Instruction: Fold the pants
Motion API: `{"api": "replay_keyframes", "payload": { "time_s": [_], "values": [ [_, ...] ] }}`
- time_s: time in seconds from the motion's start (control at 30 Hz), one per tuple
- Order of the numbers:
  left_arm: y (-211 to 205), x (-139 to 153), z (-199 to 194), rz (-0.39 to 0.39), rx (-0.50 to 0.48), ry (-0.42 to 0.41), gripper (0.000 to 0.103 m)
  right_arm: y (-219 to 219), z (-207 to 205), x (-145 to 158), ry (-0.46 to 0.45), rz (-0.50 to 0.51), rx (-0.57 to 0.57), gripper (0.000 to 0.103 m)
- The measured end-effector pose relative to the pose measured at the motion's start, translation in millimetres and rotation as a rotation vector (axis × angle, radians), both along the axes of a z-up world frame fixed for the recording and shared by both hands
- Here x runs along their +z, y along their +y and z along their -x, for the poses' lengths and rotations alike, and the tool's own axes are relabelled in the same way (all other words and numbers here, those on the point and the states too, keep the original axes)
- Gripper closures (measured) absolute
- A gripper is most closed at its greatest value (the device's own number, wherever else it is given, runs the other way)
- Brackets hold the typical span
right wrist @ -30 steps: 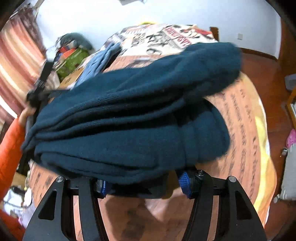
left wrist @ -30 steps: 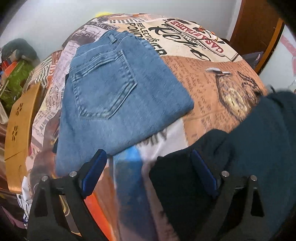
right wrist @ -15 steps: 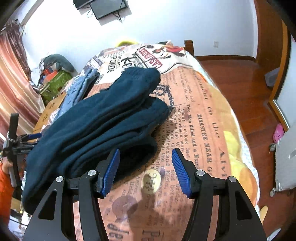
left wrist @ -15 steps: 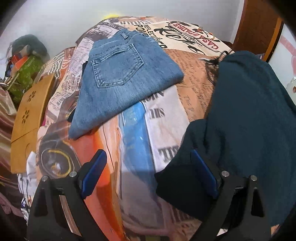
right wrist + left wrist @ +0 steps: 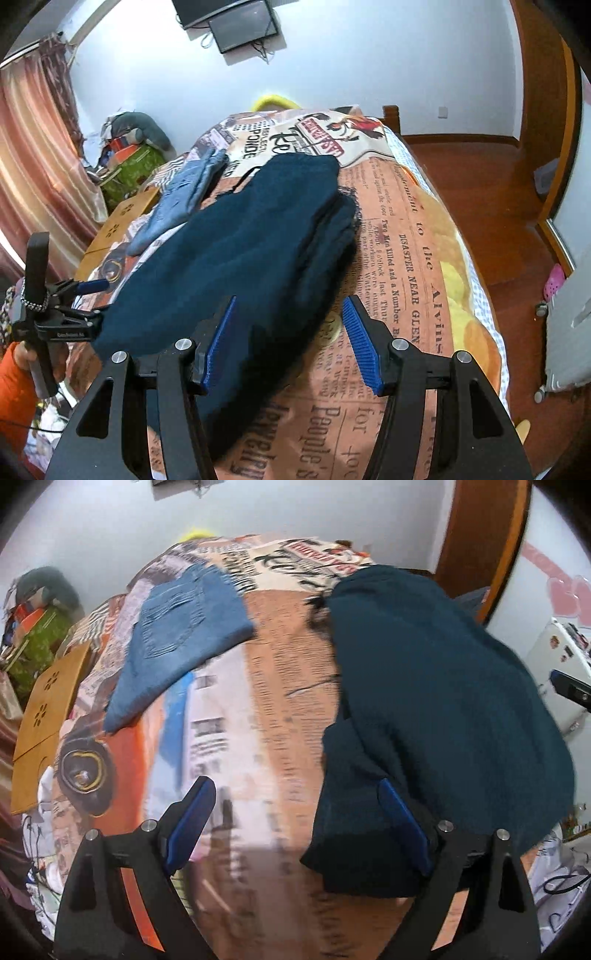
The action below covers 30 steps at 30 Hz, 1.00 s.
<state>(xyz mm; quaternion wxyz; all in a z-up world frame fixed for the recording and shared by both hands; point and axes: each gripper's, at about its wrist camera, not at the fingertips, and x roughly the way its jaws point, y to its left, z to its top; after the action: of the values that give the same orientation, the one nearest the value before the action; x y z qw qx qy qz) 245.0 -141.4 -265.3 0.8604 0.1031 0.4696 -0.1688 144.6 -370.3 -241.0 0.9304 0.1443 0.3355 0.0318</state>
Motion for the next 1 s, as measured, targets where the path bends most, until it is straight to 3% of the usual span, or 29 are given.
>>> {"api": "replay_keyframes", "payload": {
  "time_s": [0.17, 0.4, 0.47, 0.57, 0.73, 0.8, 0.97, 1.0],
  "values": [
    [-17, 13, 10, -0.032, -0.042, -0.062, 0.013, 12, 2, -6, 0.012, 0.003, 0.031, 0.048],
    [0, 37, 6, 0.067, -0.045, -0.07, 0.012, 24, -2, -31, 0.081, -0.02, 0.07, 0.048],
    [-2, 28, 4, 0.05, -0.05, -0.053, 0.012, 24, -1, -38, 0.088, -0.04, 0.07, 0.048],
    [-6, 2, 1, -0.058, -0.031, -0.04, 0.012, 24, -1, -43, 0.088, -0.044, 0.075, 0.049],
    [18, -15, -2, -0.009, 0.039, 0.003, 0.012, 22, 8, -50, 0.093, -0.022, 0.069, 0.049],
    [26, -18, -2, -0.001, 0.052, 0.016, 0.012, 19, 12, -49, 0.089, -0.026, 0.061, 0.054],
    [39, -10, -7, -0.025, 0.076, 0.03, 0.019, 13, 18, -38, 0.075, -0.009, 0.042, 0.081],
    [40, -4, -10, -0.02, 0.08, 0.023, 0.019, 10, 19, -31, 0.059, -0.003, 0.029, 0.081]
  ]
}}
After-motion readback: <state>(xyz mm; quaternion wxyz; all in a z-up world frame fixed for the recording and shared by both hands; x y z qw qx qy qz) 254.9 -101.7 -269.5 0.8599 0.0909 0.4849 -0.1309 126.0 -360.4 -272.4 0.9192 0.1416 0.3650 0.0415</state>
